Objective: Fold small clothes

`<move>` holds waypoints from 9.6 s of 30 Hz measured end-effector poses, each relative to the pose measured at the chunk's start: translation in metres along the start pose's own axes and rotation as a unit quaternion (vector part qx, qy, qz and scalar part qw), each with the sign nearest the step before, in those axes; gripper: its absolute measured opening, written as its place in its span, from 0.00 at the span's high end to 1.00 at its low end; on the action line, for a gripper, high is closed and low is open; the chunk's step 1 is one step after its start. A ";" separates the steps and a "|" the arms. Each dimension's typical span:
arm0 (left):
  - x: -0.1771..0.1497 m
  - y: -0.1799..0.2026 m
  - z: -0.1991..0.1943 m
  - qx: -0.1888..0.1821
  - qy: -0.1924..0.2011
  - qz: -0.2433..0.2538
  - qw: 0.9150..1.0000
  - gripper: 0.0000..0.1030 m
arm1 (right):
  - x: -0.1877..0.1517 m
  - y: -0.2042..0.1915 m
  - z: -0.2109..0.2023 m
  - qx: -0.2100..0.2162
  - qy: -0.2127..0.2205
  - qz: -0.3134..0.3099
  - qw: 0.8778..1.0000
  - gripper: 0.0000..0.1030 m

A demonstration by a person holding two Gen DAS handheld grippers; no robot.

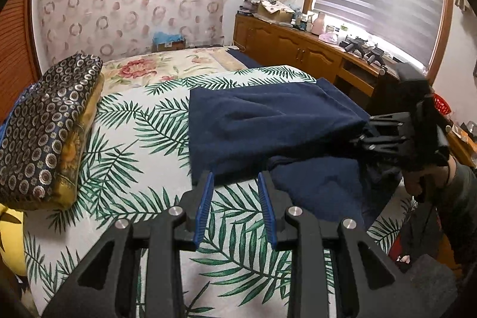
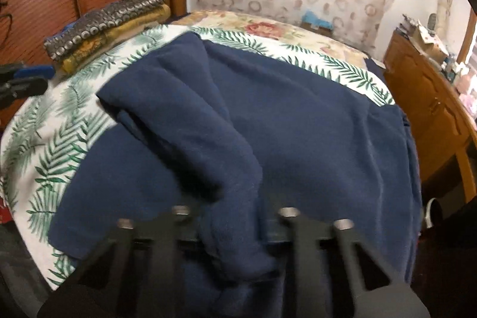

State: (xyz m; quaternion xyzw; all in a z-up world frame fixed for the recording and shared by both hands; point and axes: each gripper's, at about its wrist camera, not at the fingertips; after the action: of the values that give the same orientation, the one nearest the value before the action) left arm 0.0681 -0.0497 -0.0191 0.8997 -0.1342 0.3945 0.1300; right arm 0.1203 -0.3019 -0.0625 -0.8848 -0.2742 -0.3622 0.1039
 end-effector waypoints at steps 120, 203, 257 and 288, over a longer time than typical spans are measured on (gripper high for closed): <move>0.011 0.111 0.062 -0.075 -0.053 0.060 0.994 0.68 | -0.058 0.122 -0.086 -0.082 -0.003 0.113 0.990 0.50; 0.050 0.117 0.028 -0.192 0.001 0.016 0.981 0.98 | -0.099 0.121 -0.144 -0.023 0.085 0.151 0.985 0.93; 0.149 0.022 0.227 -0.086 -0.111 -0.003 0.990 0.68 | 0.036 0.223 0.020 -0.098 0.008 0.151 0.984 0.37; 0.156 0.031 0.200 -0.181 -0.068 -0.023 0.981 0.93 | 0.032 0.224 0.021 0.019 0.009 0.169 0.985 0.80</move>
State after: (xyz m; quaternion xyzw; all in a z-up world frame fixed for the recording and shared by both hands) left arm 0.2944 -0.1681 -0.0296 0.8890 -0.1910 0.2985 0.2899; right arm 0.2761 -0.4662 -0.0520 -0.9130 -0.1264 -0.3420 0.1832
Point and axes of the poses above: each gripper's, at about its wrist camera, not at the fingertips, and z roughly the way its jaws point, y to its right, x to its top, and after that the axes turned 2 degrees about x, right-handed
